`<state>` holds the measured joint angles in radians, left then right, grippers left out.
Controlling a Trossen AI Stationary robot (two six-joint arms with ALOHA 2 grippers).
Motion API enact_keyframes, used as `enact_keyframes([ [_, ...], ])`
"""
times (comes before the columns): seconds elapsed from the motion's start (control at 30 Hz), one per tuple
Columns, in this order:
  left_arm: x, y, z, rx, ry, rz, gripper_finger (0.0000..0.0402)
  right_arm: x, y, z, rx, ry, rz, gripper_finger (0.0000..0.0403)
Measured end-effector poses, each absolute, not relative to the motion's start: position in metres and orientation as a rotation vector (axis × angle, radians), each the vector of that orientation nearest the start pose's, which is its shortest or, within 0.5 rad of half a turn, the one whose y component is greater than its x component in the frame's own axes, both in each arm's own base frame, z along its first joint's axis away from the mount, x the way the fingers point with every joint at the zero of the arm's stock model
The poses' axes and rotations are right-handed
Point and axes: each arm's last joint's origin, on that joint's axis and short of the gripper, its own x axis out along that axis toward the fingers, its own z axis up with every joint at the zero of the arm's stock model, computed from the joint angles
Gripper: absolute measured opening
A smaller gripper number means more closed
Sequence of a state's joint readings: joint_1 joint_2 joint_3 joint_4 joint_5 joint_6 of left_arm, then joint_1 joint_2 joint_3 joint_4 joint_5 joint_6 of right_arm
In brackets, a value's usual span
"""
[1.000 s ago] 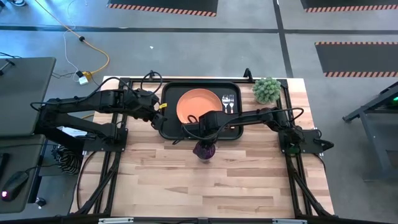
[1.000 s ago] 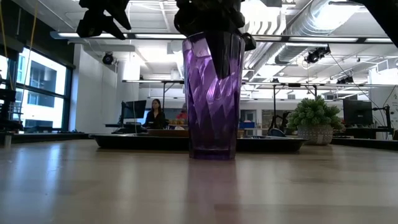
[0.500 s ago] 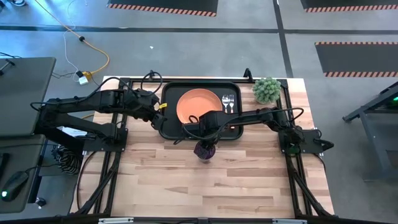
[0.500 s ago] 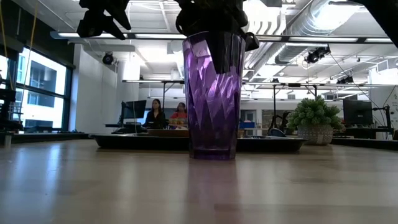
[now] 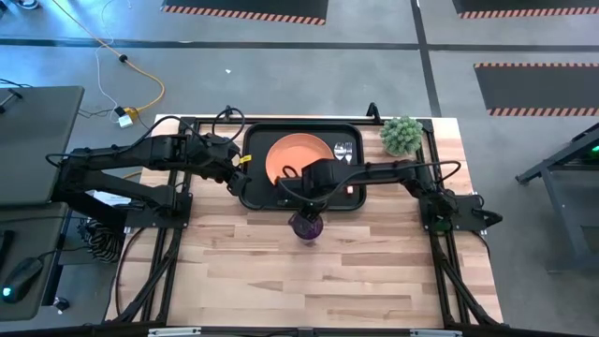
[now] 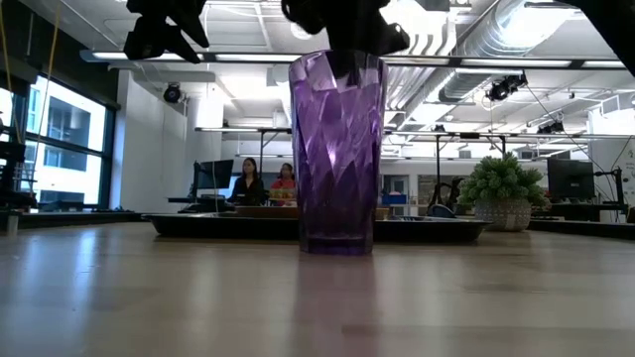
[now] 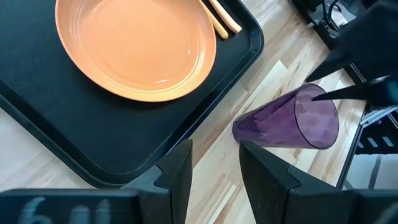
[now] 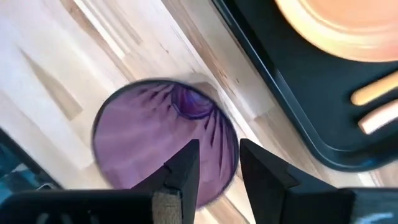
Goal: Pick and place plate/cup/fork/spoon on tray
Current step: Put the purple glass on the black serving tray to the top left of the orange plate
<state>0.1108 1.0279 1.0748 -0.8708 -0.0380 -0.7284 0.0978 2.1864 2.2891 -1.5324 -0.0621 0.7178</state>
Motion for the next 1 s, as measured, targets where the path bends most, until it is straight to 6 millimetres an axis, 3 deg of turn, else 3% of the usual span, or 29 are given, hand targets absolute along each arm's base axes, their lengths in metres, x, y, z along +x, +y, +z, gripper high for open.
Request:
enact_keyframes([
  [0.5,0.191,0.022,0.331,-0.694,0.724,0.42,0.0122,0.397,0.046,0.359,0.535,1.251,-0.426,0.0106],
  [1.0,0.204,0.024,0.352,-0.785,0.511,0.372,0.0122,0.337,0.06,0.428,0.429,1.013,-0.432,0.0106],
])
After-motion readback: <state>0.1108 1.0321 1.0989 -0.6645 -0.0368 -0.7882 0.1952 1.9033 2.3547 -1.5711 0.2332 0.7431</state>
